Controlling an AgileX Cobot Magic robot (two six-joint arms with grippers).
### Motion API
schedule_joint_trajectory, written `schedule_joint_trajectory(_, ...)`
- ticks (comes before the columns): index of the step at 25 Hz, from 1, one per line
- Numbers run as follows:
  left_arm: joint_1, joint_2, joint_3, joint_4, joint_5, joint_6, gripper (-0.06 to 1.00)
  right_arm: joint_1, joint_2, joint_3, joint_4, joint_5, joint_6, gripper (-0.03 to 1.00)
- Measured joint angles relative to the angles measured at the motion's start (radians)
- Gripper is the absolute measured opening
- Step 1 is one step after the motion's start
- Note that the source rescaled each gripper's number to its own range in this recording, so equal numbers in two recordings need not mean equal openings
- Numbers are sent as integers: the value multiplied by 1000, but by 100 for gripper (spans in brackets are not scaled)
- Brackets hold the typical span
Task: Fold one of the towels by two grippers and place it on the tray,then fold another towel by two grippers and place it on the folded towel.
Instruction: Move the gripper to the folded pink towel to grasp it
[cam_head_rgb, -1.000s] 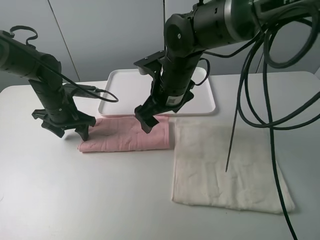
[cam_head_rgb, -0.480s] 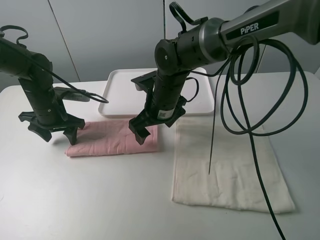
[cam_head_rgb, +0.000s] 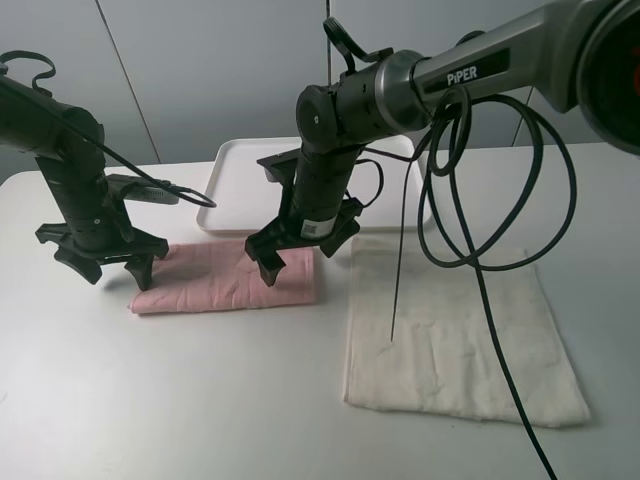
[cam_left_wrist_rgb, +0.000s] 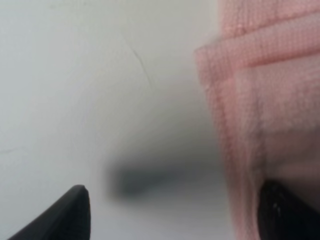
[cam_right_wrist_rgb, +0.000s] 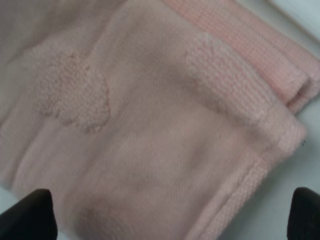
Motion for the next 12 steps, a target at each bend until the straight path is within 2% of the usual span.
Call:
schedule_joint_trajectory(2, 0, 0, 0, 2, 0, 0, 87, 0, 0, -2, 1, -8, 9, 99)
schedule_joint_trajectory(7, 0, 0, 0, 2, 2, 0, 87, 2, 31, -4, 6, -10, 18, 83)
schedule_joint_trajectory(12, 0, 0, 0, 2, 2, 2, 88, 8, 45, -10, 5, -10, 20, 81)
